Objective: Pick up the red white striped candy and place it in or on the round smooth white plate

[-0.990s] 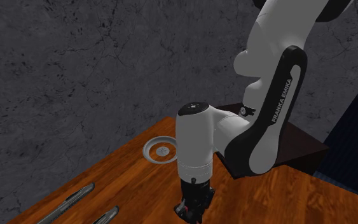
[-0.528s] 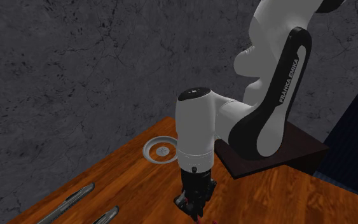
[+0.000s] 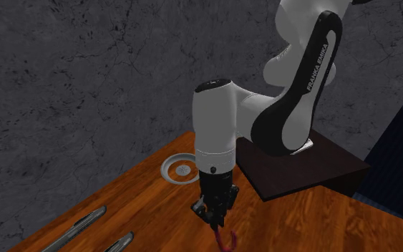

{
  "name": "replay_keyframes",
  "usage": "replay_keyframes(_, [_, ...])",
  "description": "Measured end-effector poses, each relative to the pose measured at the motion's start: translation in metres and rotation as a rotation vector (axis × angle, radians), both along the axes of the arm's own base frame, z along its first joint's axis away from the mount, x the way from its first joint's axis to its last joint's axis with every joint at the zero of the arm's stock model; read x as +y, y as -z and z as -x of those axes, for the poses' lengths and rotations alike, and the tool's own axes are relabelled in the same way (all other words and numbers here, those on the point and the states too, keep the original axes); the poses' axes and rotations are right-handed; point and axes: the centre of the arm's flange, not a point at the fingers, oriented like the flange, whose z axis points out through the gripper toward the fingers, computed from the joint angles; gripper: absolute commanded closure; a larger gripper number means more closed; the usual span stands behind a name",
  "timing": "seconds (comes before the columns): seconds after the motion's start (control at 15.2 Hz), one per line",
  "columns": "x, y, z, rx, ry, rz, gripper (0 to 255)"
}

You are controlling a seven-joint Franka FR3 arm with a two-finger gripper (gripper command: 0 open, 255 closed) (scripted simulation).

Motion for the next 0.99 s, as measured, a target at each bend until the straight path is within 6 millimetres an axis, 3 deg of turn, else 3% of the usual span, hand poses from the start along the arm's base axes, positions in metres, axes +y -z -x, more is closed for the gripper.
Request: replay_keyframes(0.99, [-0.192, -0.008, -0.026, 0.001, 0.001, 0.0, 255])
